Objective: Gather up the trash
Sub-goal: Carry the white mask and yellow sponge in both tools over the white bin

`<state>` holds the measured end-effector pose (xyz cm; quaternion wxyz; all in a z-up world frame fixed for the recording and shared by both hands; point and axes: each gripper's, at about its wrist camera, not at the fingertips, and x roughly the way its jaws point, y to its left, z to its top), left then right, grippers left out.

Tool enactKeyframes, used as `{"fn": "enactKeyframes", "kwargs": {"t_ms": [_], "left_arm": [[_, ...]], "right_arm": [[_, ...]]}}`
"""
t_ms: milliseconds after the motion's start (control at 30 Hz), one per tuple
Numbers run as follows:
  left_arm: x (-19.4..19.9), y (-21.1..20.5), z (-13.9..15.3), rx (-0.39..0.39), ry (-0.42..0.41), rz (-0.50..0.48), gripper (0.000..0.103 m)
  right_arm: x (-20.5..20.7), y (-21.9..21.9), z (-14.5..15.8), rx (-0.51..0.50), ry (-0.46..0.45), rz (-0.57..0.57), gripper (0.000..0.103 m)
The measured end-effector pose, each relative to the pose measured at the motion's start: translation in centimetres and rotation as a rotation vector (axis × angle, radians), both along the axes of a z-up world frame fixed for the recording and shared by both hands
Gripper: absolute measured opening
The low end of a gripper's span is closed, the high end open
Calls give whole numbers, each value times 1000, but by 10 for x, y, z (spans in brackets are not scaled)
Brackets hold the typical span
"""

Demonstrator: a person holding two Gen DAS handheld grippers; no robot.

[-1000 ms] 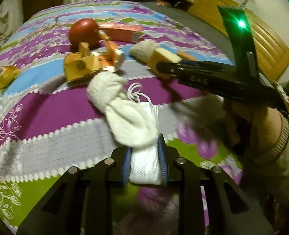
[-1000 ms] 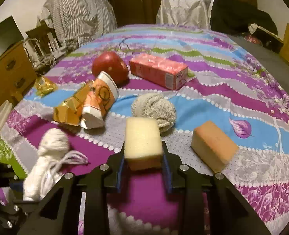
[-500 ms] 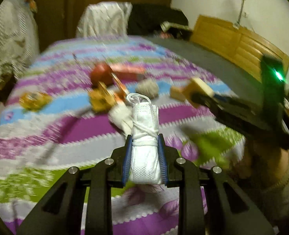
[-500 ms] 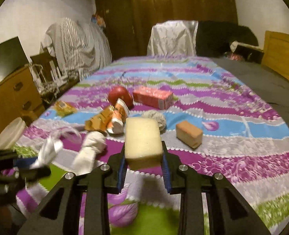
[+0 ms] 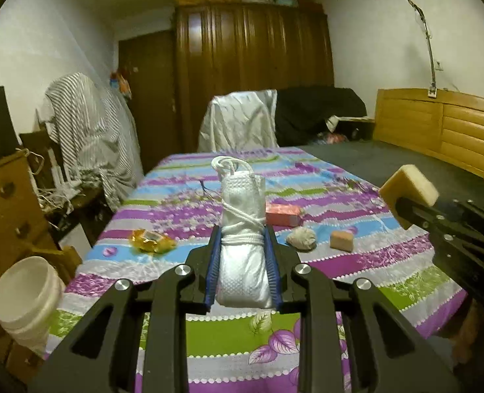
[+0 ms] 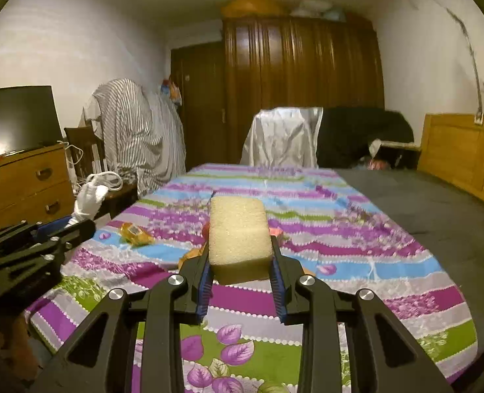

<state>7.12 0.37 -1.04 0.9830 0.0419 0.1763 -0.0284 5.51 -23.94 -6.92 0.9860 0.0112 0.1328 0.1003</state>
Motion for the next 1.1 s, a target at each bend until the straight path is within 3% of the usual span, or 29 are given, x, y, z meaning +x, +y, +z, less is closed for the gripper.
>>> {"fn": "enactKeyframes", "kwargs": {"t_ms": [400, 767, 1100], "left_arm": [[-25, -2, 11, -9, -78, 27, 24], [-32, 2, 12, -8, -97, 27, 24], [-29, 33, 24, -6, -131, 120, 24]], "right_arm": [[-46, 6, 15, 4, -102, -60, 32], [-48, 4, 18, 4, -104, -55, 32], [-20, 31, 34, -7, -117, 43, 32]]}}
